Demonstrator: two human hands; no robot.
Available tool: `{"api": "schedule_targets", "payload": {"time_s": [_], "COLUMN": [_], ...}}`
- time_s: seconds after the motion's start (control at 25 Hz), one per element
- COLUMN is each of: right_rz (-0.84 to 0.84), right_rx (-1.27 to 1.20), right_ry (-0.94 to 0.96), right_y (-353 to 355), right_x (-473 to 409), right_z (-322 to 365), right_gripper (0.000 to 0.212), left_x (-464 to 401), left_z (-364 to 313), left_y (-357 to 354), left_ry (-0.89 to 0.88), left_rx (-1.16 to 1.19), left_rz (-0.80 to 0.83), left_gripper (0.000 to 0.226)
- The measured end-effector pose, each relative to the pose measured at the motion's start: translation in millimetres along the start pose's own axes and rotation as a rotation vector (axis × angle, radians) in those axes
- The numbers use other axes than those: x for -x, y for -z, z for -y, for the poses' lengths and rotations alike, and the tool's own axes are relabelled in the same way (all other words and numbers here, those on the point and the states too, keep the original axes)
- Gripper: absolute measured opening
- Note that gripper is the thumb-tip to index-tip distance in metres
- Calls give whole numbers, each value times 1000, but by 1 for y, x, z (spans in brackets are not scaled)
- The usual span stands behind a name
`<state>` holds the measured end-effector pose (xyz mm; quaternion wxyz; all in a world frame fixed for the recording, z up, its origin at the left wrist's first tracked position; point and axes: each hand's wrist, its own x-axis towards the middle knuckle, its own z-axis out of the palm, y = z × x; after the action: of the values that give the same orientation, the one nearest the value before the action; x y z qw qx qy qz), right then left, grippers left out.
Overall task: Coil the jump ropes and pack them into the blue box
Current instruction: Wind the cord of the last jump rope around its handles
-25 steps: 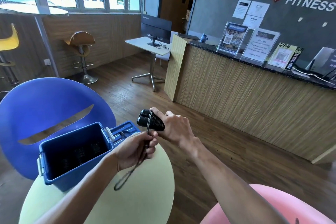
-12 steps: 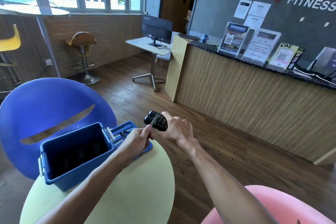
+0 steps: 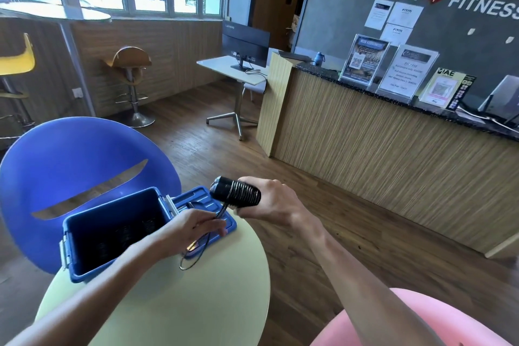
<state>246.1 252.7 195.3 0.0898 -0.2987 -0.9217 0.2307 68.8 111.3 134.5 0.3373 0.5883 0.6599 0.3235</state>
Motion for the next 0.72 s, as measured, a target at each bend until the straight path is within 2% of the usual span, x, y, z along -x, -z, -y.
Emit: {"api": "schedule_targets", "payload": {"time_s": [0.12,0.2,0.36,0.48,0.6,0.72], "right_rz": [144,212,305,318,324,352], "right_rx": [-129,-217,-232,-198,-159,-20], "right_ry": [98,147,186,177,168,182], "right_y": [4,1,-5,-5,-3,-3], "right_x": [0,2,6,7,8,10], "right_z": [3,6,10,9,10,15], "right_gripper": [54,53,55,56,54,58], "left_x": [-11,-14,-20,-21,-19,-19], "left_z": [0,0,6,3,1,-6], "left_y": [22,35,52,56,52,49], "left_ry": [-64,-108,-348,-318,-230,-181], "left_rx": [-253,-395,-671,-775,-771,-818], "left_rz": [-19,-41,-4,-31,9,54], "left_gripper": [20,25,27,9,11,13]}}
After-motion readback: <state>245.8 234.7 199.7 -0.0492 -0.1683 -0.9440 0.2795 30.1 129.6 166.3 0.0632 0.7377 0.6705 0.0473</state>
